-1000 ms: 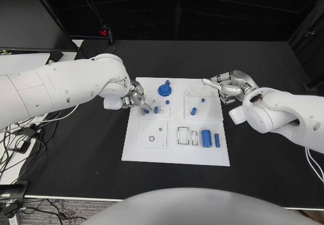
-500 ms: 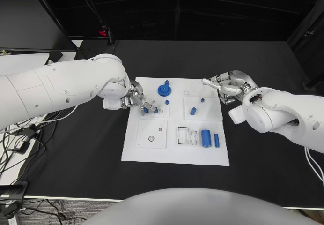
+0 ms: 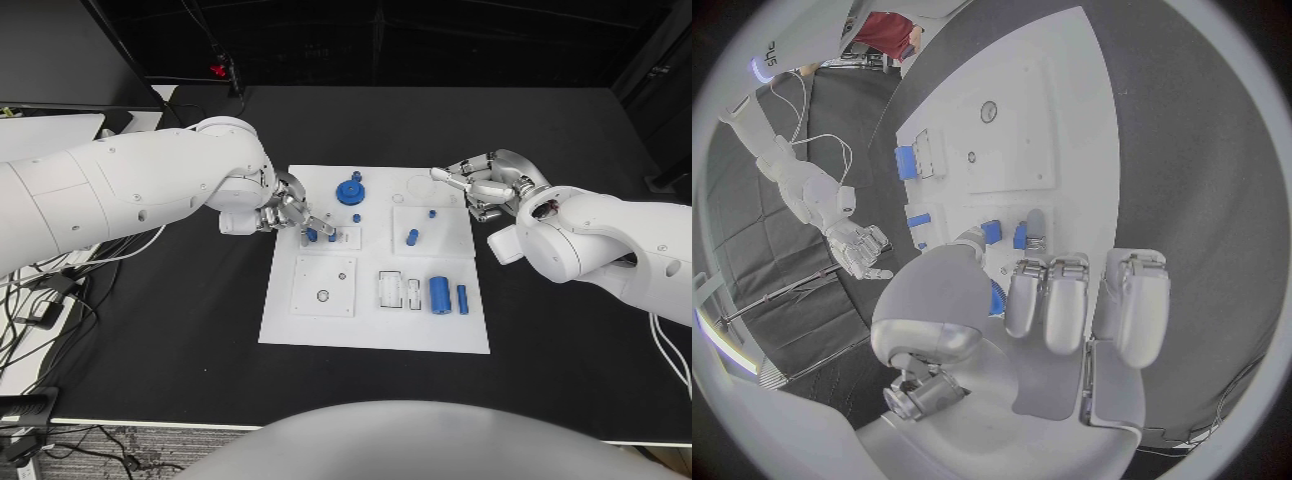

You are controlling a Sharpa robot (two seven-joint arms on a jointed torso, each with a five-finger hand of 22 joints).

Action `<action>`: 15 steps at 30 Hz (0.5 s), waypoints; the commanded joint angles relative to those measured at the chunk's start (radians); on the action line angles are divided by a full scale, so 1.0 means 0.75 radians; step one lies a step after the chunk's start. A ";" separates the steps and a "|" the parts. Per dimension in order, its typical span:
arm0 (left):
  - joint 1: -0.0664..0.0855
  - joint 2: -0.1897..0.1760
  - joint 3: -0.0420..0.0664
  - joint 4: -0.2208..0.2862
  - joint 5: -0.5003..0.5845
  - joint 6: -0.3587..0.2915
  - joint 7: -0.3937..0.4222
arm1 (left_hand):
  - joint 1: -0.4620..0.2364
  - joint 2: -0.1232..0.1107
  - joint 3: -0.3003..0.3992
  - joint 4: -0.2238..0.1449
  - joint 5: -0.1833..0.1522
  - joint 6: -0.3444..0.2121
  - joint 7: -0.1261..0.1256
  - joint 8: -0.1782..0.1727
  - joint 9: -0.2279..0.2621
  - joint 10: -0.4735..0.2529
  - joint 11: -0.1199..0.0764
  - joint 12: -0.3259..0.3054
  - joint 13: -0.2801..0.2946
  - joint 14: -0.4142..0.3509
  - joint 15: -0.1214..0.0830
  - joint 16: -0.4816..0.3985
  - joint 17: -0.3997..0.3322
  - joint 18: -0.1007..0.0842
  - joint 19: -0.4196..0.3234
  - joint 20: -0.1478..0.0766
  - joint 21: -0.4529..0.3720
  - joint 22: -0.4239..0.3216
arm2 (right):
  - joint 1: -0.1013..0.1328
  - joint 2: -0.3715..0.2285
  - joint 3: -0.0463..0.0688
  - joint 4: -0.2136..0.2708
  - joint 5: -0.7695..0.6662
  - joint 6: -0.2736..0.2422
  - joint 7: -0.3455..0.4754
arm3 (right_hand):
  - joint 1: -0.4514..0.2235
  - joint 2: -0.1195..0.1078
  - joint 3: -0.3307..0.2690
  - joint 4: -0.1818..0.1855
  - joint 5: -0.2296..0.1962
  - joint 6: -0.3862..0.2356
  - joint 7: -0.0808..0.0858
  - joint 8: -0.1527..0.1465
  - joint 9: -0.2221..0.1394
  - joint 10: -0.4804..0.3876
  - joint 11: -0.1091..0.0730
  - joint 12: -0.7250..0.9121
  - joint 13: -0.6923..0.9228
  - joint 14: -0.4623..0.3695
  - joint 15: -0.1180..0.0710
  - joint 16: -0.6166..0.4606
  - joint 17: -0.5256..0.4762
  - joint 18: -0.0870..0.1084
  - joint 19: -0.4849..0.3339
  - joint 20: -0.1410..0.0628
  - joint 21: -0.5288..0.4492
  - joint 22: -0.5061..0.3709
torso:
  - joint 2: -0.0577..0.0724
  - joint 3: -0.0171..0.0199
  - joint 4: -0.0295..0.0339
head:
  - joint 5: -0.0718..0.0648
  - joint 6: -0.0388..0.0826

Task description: Assemble the parts on the task board

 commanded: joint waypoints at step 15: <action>-0.005 -0.004 -0.004 0.002 -0.010 -0.021 0.015 | -0.043 0.022 -0.041 -0.001 -0.009 -0.006 -0.001 0.004 -0.002 0.142 0.005 -0.006 0.351 0.138 0.006 0.001 0.351 -0.008 0.141 0.004 0.004 0.351 | 0.001 0.004 0.001 -0.003 0.003 0.007 -0.002 | -0.002 0.011 -0.009 0.000 0.005 -0.003 -0.009 0.009 0.002 0.139 -0.006 0.003 0.351 0.141 -0.005 0.003 0.351 -0.010 0.143 -0.005 0.005 0.351 | 0.000 0.0004 -0.0006 | 0.000 0.000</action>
